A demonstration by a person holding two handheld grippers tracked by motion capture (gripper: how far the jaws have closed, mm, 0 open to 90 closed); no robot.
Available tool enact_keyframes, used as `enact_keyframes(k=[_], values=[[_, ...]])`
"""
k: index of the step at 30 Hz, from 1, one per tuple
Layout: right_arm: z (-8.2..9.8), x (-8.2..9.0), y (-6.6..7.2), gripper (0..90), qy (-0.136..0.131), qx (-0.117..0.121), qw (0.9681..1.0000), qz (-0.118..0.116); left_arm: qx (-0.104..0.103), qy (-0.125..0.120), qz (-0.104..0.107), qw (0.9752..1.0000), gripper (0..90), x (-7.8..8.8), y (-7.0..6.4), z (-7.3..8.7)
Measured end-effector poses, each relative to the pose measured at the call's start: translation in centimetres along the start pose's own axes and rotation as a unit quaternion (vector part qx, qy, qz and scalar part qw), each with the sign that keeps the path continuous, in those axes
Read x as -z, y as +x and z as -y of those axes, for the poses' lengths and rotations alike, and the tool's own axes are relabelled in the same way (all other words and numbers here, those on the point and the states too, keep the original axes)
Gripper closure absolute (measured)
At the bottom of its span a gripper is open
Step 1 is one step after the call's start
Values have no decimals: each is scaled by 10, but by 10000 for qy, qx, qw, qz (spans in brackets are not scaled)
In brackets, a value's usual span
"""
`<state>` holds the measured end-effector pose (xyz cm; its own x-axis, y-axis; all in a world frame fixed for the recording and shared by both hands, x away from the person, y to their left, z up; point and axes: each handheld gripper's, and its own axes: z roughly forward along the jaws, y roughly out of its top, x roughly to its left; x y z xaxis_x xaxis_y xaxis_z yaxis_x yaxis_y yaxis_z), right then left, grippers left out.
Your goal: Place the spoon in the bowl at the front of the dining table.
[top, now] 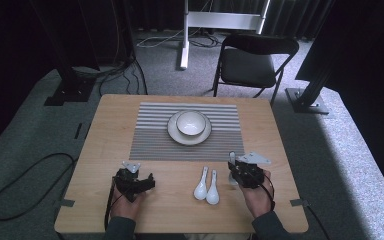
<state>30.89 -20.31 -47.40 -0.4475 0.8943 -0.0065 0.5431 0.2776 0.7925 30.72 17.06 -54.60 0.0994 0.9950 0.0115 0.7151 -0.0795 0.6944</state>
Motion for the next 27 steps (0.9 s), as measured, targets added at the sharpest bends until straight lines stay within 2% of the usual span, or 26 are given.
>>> enact_keyframes(k=[20,27], values=[[-19,-8,0,755,-109,89,9999,-19,-9,-1,2,10000,70,0,0,0],[-27,-14,0,755,-107,71,9998,-134,-21,6,4,10000,70,0,0,0]])
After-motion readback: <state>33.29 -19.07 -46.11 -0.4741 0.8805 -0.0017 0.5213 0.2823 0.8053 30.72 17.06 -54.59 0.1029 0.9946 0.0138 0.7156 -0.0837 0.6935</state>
